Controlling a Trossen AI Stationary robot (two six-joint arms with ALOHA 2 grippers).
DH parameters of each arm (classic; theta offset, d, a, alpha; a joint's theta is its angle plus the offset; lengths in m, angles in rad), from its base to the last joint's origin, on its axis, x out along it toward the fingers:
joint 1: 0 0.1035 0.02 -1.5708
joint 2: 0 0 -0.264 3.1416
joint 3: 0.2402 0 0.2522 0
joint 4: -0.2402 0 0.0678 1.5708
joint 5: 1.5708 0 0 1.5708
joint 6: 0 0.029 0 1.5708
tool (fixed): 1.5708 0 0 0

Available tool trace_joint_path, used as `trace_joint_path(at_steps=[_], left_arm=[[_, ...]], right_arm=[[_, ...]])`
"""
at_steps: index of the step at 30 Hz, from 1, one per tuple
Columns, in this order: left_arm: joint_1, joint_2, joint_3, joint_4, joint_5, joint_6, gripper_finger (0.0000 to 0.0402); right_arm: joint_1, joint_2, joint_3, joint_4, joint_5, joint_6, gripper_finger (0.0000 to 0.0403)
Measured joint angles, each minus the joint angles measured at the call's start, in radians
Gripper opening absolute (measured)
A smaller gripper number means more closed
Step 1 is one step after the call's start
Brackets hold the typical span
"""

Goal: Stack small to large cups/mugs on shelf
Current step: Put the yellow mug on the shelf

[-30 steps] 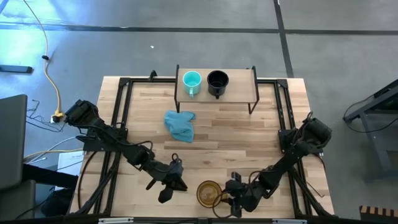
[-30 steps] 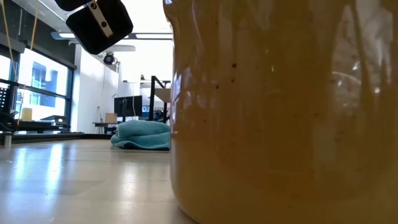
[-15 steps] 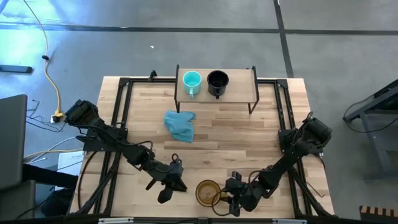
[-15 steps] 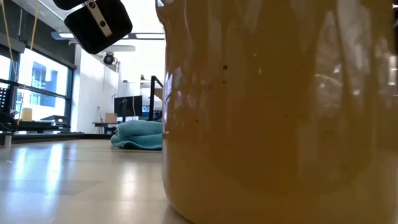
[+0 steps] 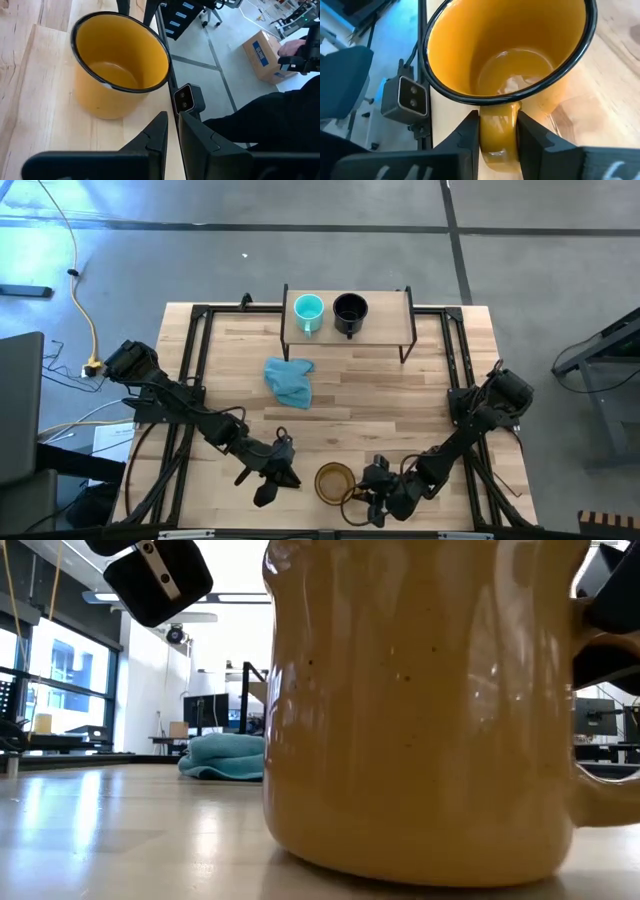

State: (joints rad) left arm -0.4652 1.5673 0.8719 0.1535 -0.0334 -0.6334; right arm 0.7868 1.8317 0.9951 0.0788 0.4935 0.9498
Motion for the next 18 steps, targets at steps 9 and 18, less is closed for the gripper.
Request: trace_joint_path(at_steps=[9,18], left_arm=[[0.000,0.000,0.000,0.000,0.000,0.000,0.0037],[0.000,0.000,0.000,-0.005,0.000,0.000,0.0037]], right_arm=[[-0.001,0.000,-0.001,-0.036,0.082,0.066,0.0067],[-0.001,0.000,-0.001,-0.106,0.187,0.192,0.0067]])
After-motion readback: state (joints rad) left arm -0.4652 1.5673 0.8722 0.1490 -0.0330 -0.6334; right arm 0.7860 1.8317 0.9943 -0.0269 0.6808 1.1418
